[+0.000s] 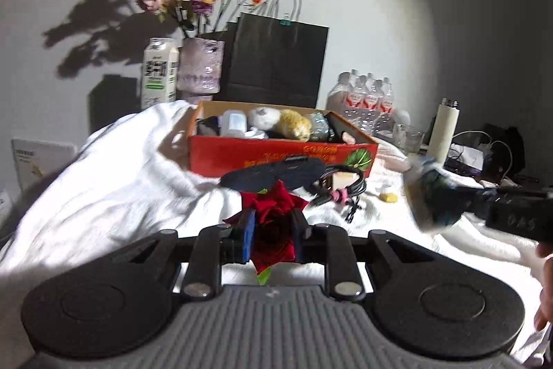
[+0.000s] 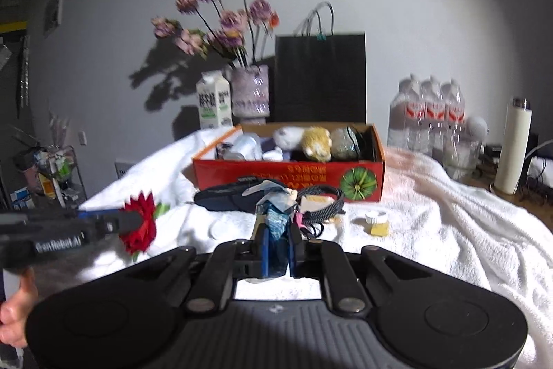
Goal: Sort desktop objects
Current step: 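Carry the flower and packet over the orange box and open both tools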
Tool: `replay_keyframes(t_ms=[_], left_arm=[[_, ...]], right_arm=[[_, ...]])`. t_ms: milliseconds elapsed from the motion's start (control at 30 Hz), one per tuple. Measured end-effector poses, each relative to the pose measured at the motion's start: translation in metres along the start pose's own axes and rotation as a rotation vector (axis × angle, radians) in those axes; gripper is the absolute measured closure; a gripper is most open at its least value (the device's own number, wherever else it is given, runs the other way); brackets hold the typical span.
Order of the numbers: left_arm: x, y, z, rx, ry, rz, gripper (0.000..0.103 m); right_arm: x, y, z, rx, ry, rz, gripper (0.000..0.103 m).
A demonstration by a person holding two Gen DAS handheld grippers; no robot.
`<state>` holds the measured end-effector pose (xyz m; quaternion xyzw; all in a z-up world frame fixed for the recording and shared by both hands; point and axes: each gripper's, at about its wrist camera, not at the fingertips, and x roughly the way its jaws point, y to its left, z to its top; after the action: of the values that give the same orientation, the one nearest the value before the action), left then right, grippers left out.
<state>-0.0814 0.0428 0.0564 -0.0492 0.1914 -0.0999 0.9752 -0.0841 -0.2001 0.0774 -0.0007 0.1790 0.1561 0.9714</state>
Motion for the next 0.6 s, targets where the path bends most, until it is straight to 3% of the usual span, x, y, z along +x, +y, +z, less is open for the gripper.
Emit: replay_keyframes(t_ms=[200, 600], left_arm=[[-0.03, 0.003, -0.013, 0.01, -0.051, 0.07, 0.081], [-0.052, 0.004, -0.024, 0.006, -0.079, 0.086, 0.081]], right_arm=[[-0.027, 0.004, -0.021, -0.003, -0.036, -0.019, 0.093], [-0.044, 0.006, -0.025, 0.002, -0.064, -0.055, 0.092]])
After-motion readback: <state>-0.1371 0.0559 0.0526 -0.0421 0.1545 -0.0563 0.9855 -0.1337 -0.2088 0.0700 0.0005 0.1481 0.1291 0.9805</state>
